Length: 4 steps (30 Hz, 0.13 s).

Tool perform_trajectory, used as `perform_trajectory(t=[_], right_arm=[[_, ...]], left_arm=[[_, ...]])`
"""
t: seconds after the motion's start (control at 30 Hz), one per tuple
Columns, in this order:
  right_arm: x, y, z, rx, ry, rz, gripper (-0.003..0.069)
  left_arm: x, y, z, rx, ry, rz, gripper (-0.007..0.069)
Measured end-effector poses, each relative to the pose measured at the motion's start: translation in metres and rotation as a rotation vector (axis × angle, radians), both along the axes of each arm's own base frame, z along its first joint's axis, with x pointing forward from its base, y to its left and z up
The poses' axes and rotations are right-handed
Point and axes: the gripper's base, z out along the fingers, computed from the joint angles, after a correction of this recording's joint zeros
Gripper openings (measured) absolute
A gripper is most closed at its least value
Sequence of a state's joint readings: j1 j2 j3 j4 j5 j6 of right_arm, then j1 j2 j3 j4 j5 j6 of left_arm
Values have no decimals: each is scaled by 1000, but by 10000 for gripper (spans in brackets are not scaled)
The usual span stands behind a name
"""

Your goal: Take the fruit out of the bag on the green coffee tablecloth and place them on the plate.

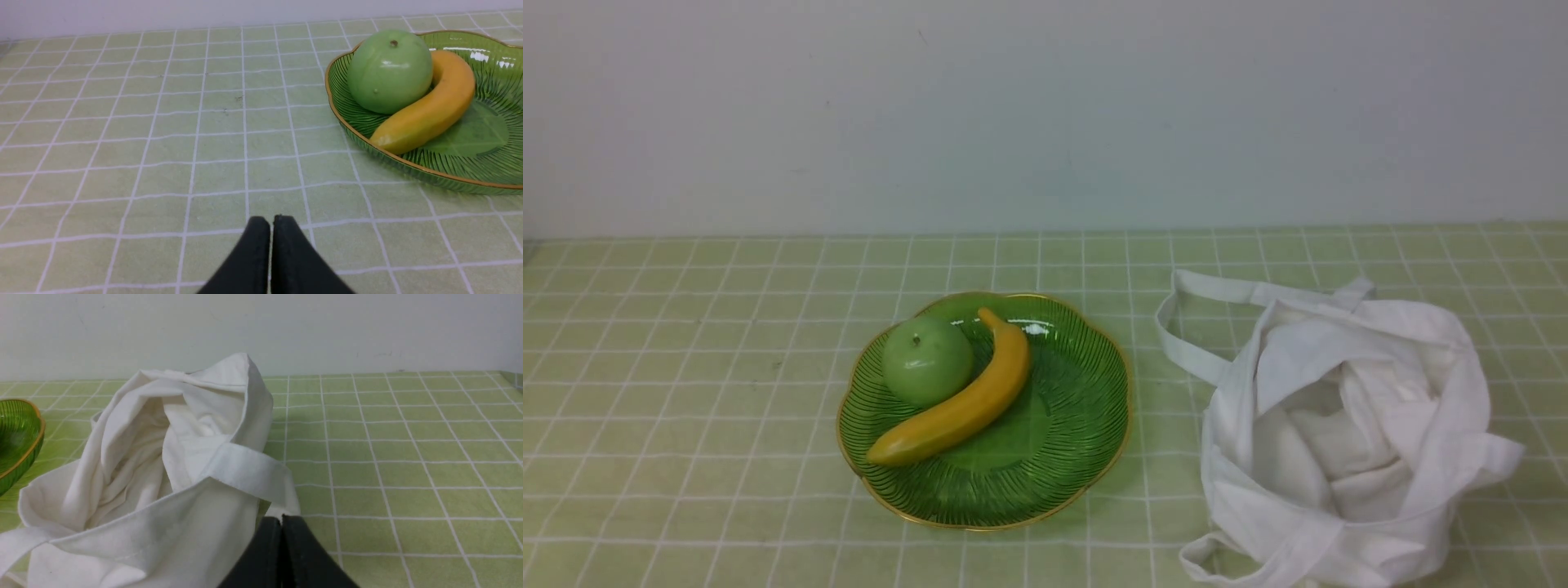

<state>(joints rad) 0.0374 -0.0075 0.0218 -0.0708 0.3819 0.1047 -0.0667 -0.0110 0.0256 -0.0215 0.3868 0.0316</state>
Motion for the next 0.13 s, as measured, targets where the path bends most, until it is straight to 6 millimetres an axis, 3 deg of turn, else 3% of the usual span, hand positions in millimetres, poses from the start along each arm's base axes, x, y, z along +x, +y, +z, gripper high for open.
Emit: perform_trajectory(t=[0.13], right_arm=[[0, 0, 0, 0, 0, 0, -15]], left_arm=[[0, 0, 0, 0, 0, 0, -8]])
